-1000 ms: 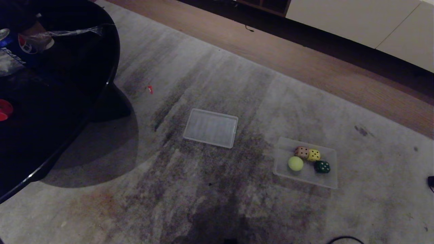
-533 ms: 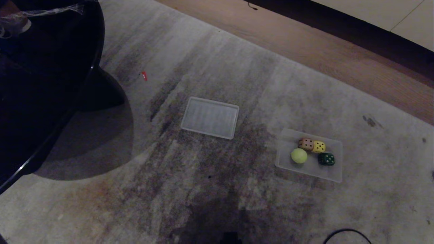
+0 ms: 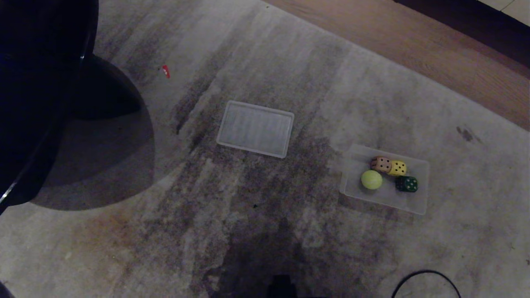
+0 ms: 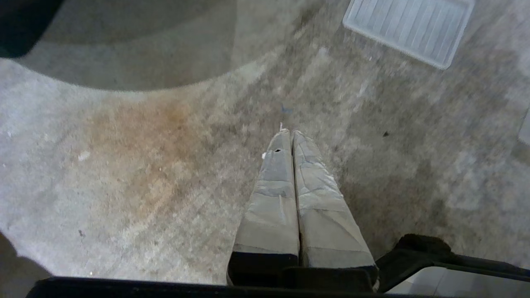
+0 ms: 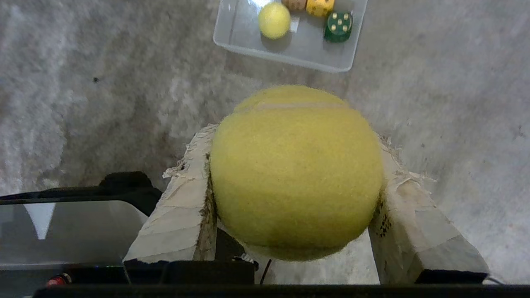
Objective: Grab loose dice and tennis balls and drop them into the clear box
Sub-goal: Put the ball in the box
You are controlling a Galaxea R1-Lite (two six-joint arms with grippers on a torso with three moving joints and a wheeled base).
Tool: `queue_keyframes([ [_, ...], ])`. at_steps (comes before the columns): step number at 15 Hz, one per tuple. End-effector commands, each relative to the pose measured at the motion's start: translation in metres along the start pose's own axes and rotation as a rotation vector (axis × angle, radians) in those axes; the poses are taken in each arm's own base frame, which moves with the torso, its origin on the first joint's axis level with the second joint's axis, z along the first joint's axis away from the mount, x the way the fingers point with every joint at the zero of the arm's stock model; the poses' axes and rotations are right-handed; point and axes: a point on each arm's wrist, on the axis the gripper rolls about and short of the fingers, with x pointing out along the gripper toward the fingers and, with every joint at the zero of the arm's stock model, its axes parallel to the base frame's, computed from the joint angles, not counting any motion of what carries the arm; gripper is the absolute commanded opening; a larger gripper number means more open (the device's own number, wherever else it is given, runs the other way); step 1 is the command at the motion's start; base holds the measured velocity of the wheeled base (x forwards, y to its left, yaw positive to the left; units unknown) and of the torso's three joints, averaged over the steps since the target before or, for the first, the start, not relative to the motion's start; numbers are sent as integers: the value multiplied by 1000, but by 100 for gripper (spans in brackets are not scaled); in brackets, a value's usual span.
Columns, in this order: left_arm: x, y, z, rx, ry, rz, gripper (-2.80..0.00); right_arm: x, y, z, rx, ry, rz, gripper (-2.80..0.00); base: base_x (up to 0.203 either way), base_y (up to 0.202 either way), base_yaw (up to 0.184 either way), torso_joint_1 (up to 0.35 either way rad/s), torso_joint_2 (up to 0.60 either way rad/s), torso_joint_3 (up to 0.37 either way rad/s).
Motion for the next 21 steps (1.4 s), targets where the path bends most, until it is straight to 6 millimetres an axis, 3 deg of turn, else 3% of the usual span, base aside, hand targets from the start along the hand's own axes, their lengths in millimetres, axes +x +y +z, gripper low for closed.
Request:
queue_keyframes([
  [1, 0, 0, 0, -2, 2, 1, -280, 0, 0, 0, 0, 1, 0, -280, 0, 0, 0, 2, -2, -198],
  [21, 0, 0, 0, -3, 2, 1, -280, 0, 0, 0, 1, -1, -1, -280, 0, 0, 0, 4, 3, -199],
])
